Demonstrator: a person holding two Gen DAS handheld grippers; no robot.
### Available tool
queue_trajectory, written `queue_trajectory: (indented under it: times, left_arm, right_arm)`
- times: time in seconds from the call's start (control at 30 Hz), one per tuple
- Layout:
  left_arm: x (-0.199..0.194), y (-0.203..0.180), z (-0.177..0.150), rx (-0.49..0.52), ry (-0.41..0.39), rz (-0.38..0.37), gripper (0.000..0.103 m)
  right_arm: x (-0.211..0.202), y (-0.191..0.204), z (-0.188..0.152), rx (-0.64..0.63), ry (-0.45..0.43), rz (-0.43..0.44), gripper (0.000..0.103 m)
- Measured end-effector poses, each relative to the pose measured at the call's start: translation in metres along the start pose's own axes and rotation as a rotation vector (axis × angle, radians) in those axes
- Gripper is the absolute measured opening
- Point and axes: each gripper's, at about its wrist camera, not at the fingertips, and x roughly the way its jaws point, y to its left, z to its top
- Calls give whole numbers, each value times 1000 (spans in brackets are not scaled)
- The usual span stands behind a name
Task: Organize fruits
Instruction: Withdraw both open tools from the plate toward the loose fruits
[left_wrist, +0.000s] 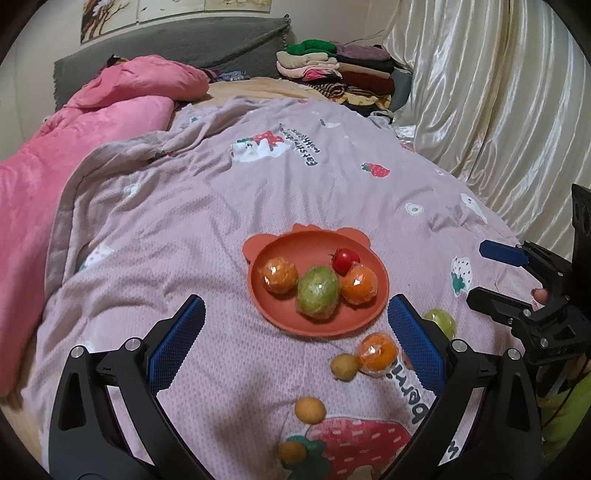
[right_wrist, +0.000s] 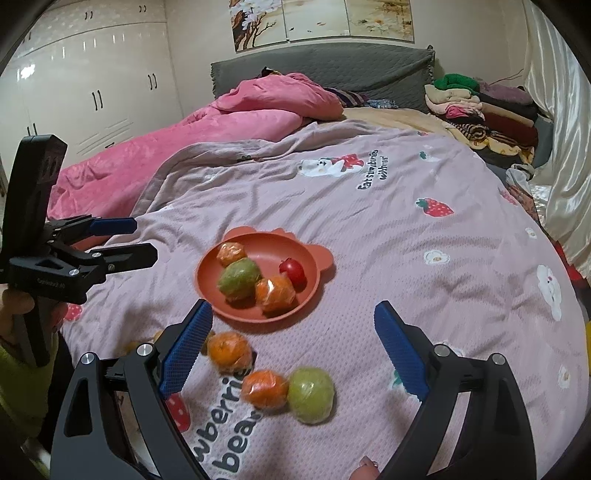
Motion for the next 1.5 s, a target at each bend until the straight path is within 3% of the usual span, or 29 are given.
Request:
queue_trajectory:
  times: [0.53, 1.5]
  left_arm:
    - [-10, -1, -32, -26, 27, -8, 93]
    - [-13, -10, -63, -16, 84, -10, 93]
  right_arm:
    - [-10, 20, -33, -8, 36, 21, 89]
    - [-12, 40, -57, -5, 74, 8, 90]
